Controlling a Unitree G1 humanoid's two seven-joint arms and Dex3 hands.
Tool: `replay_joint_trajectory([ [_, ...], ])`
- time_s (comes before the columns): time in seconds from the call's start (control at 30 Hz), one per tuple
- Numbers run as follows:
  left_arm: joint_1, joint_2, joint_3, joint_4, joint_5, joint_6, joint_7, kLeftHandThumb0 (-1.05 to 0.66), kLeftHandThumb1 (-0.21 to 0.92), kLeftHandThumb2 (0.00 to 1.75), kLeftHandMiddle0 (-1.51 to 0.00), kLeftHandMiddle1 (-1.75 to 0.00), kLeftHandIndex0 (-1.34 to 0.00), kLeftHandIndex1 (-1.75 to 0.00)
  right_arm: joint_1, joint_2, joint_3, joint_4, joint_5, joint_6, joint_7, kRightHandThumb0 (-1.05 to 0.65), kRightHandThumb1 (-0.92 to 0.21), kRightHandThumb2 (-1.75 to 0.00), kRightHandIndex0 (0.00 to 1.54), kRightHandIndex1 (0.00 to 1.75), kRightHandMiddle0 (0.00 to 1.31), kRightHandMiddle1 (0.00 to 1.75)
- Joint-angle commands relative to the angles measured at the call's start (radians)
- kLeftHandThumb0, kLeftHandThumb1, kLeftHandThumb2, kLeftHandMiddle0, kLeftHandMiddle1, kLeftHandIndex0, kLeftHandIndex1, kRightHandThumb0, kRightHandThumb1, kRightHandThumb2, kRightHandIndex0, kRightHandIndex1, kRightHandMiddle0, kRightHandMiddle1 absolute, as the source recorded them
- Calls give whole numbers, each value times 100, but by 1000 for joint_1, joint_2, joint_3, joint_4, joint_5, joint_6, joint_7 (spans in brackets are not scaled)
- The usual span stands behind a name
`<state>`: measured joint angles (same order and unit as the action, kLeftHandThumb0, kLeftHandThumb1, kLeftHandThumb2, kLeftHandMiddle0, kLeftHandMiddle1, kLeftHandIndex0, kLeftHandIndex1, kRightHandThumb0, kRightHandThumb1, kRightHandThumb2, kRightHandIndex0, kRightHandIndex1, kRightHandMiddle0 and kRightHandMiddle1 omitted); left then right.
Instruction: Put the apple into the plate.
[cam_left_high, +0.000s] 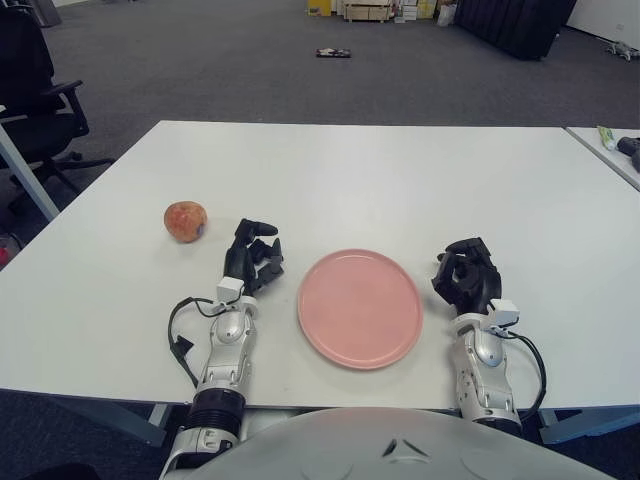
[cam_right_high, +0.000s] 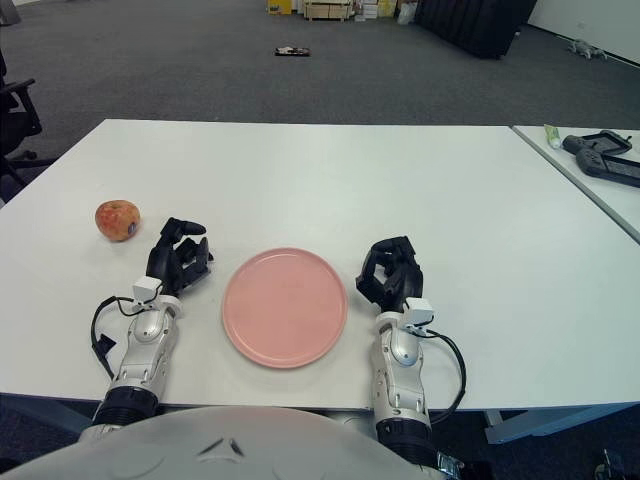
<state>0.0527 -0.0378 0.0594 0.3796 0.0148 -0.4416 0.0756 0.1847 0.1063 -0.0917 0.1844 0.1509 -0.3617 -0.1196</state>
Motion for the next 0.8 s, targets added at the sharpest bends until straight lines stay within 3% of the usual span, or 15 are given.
replay_joint_trajectory([
  [0.0,11,2,0,19,1,12,-1,-40,60,97,-69,-175,-40,-175,16,34,-9,31,18,16,1,-42,-50,-110,107,175,47,175],
  [0.77,23,-2,-1,-10,-5,-19,-2,-40,60,97,-66,-175,-40,-175,16,32,-9,37,-4,15,-16,-42,-49,-110,108,175,47,175],
])
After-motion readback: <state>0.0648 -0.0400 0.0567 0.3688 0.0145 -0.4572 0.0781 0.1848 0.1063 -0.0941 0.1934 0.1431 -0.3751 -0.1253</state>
